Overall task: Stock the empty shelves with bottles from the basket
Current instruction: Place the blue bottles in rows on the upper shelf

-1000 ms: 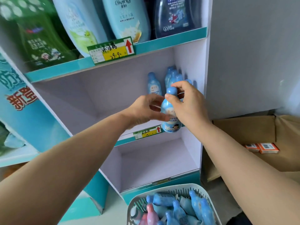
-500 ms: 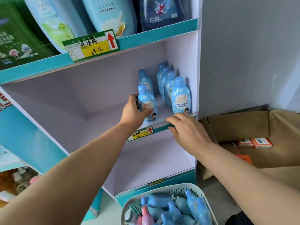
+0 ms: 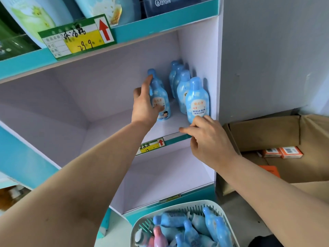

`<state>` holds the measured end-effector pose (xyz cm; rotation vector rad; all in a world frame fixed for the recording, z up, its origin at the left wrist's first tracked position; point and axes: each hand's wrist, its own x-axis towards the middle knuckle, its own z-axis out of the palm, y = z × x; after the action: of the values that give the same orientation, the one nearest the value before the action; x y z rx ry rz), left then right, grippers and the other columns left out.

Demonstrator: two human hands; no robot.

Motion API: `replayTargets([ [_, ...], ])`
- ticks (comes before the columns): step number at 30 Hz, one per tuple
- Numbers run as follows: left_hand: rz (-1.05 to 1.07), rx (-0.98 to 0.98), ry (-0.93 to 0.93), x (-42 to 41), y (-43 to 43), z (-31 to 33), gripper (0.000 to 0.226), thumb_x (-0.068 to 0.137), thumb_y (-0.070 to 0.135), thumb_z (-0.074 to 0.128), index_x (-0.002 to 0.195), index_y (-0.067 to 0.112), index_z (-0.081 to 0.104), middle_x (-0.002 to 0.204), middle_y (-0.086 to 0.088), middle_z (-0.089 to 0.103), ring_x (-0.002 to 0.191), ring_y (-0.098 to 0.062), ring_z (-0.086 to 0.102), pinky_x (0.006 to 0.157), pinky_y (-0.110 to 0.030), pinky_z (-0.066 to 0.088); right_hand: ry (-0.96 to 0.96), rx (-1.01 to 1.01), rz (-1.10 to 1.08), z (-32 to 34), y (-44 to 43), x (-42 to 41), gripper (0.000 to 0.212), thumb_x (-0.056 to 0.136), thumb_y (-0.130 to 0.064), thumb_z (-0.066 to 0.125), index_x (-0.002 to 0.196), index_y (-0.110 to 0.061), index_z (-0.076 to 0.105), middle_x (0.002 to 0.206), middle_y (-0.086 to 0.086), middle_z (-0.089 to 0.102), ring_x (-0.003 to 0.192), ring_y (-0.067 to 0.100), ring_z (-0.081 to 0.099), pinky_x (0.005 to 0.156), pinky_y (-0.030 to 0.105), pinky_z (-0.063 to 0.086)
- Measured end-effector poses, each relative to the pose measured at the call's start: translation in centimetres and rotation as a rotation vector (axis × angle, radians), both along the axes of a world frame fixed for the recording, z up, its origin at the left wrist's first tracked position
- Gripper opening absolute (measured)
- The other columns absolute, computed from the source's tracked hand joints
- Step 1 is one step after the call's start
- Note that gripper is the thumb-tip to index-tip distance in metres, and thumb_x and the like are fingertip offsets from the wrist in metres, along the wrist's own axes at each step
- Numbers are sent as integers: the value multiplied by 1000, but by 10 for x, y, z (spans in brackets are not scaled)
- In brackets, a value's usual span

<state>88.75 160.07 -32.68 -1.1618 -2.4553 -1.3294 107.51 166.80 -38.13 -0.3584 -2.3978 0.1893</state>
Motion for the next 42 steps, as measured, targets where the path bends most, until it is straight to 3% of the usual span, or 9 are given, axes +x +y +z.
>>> replayTargets([
  [5,20,-8,-9,-12,14,-1,97,76,-5,70,147,40,22,117,0,33,98,-15,47,96,-27,44,34,-6,-33,-5,-2,-1,36,72,-8,73,107,-18,73,85,3,59,89,23,59,70,36,53],
  [9,16,5,-16,-15,20,-2,98,76,-6,68,147,42,21,117,1,33,99,-16,49,99,-30,45,92,-4,-66,-9,-2,-5,22,83,-28,67,102,-21,74,82,1,58,85,19,57,66,32,50],
  [12,21,4,-32,-17,23,-2,97,77,-5,67,147,44,20,117,1,32,102,-18,51,98,-32,46,147,-18,-71,-10,-2,-8,25,86,-38,60,96,-21,75,77,-1,56,79,18,56,63,30,46],
  [19,30,12,-46,-16,25,-1,95,77,-6,64,146,44,21,117,1,33,103,-22,53,99,-36,47,196,-37,-94,-5,-1,-15,20,79,-39,69,79,-20,76,69,1,58,70,22,58,55,35,48],
  [28,62,-27,-37,-15,26,0,97,80,-6,62,146,46,15,120,-1,32,110,-25,51,100,-39,46,184,-34,-125,-9,-3,-14,21,73,-36,80,86,-19,77,74,1,59,77,22,59,60,34,50],
  [33,77,-26,-39,-12,18,1,97,81,-6,61,149,43,12,131,-5,33,113,-22,49,95,-29,43,177,-28,-117,-9,-4,-14,21,74,-35,79,87,-19,76,75,2,60,77,23,59,60,35,50],
  [37,49,2,-30,3,-3,11,87,81,-5,65,148,33,24,135,-7,35,112,-19,48,97,-27,42,157,-8,-127,-10,-7,-13,21,75,-32,78,90,-17,76,77,3,59,76,25,58,61,36,51],
  [40,42,4,71,22,-25,16,58,83,1,66,135,21,48,131,-6,46,112,-17,53,98,-22,41,101,-23,-133,-10,-13,-8,28,79,-28,74,102,-14,73,86,5,59,84,29,58,68,38,50],
  [42,16,43,125,41,-41,18,40,84,3,66,121,16,60,120,0,53,99,-10,54,89,-15,40,47,-80,-124,-8,-19,-3,35,83,-25,69,116,-13,67,102,7,61,100,30,57,79,40,50],
])
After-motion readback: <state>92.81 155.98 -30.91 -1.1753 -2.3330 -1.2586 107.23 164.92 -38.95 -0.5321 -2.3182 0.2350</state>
